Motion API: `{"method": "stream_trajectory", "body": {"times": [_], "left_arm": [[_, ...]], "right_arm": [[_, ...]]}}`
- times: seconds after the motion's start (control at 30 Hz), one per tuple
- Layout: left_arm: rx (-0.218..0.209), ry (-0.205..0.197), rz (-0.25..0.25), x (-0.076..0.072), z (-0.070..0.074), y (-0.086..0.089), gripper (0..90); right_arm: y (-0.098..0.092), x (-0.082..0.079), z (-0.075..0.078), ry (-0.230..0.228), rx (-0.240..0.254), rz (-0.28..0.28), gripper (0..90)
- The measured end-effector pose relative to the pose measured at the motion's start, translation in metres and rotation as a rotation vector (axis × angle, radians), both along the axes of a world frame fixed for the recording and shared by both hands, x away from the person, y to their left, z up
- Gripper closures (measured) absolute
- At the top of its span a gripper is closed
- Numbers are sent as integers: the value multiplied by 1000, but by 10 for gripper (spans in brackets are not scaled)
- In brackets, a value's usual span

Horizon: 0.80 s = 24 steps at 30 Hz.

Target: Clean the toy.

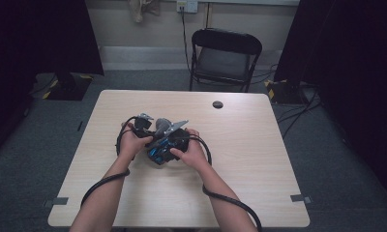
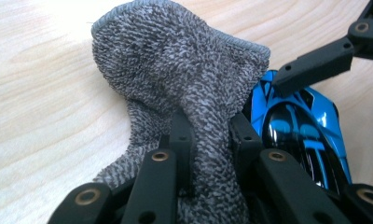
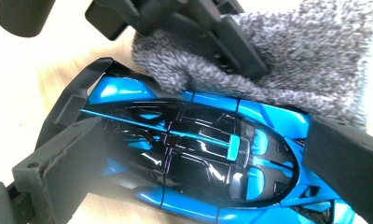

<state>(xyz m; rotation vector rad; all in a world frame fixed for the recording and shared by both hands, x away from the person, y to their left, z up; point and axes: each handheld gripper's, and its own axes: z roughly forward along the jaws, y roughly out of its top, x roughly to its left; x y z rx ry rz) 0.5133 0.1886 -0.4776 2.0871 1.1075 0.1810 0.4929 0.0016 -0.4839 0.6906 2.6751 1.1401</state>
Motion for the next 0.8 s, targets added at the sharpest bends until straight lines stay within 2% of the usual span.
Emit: {"method": "stream_trajectory", "body": {"times": [0.47, 0.8], "left_arm": [[5, 11, 4, -20, 1, 19, 752], [27, 20, 0, -32, 5, 32, 751]], "right_arm": [[1, 0, 1, 2, -9, -2, 0], [0, 0, 1, 3, -7, -10, 0]]}}
